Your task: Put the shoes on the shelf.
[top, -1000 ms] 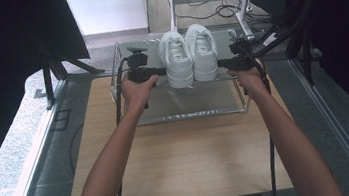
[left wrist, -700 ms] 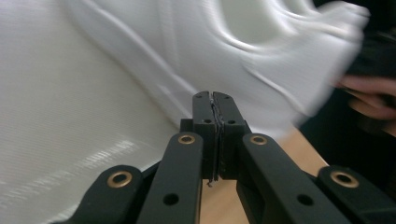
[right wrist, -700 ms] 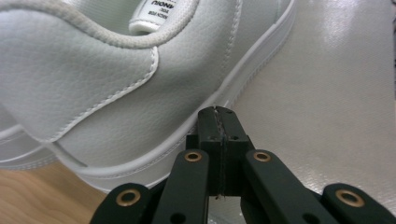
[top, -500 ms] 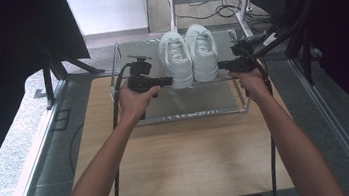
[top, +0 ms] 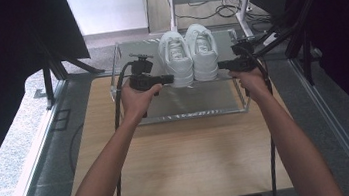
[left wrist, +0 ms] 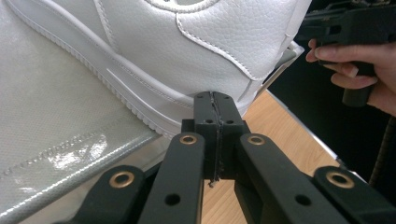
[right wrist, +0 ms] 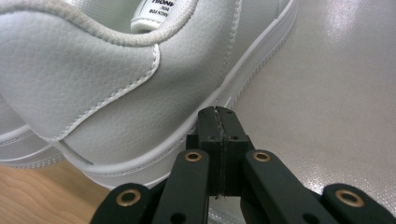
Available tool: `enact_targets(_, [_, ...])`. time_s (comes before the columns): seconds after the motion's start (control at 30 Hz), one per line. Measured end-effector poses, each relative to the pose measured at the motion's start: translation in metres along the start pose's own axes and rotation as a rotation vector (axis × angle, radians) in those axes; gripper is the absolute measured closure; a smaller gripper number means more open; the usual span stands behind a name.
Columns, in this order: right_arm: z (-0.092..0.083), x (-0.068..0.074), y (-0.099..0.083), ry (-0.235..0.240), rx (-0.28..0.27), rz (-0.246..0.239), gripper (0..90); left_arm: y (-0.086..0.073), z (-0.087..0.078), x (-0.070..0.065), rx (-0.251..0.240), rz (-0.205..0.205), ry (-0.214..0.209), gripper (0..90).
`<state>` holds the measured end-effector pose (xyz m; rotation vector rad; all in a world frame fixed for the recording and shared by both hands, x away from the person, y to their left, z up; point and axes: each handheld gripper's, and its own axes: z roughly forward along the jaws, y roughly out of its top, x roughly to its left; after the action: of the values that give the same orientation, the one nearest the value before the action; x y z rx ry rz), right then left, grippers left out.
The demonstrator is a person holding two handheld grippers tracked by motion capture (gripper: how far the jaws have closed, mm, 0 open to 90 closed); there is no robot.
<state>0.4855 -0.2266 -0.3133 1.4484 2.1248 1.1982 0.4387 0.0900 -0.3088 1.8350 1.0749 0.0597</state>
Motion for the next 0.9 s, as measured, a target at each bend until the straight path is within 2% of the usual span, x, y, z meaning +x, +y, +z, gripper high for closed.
enact_targets(0.13, [0.0,0.0,0.0,-0.003,0.0,-0.002,90.0,0.0,0.001,-0.004,-0.006,0.019,0.029,90.0])
enact_targets(0.2, [-0.001,0.001,0.0,-0.004,0.002,-0.005,90.0,0.0,0.001,-0.003,-0.007,0.01,0.022,90.0])
enact_targets(0.27, [-0.001,0.001,-0.001,-0.003,0.003,-0.011,90.0,-0.001,0.001,-0.001,-0.016,-0.017,0.0,90.0])
enact_targets(0.47, [-0.002,0.001,-0.002,0.003,0.009,-0.02,90.0,-0.007,-0.001,-0.001,-0.028,0.003,-0.003,88.6])
enact_targets(0.6, [-0.008,0.001,-0.002,0.012,-0.03,-0.024,90.0,-0.011,-0.006,-0.002,-0.055,0.025,-0.016,79.8])
enact_targets(0.8, [-0.025,0.003,-0.009,0.028,-0.102,-0.034,89.5,-0.02,-0.019,-0.003,-0.102,0.05,-0.011,61.4])
enact_targets(0.9, [-0.037,0.004,-0.016,0.036,-0.131,-0.049,88.8,-0.026,-0.027,-0.004,-0.113,0.068,0.006,56.8])
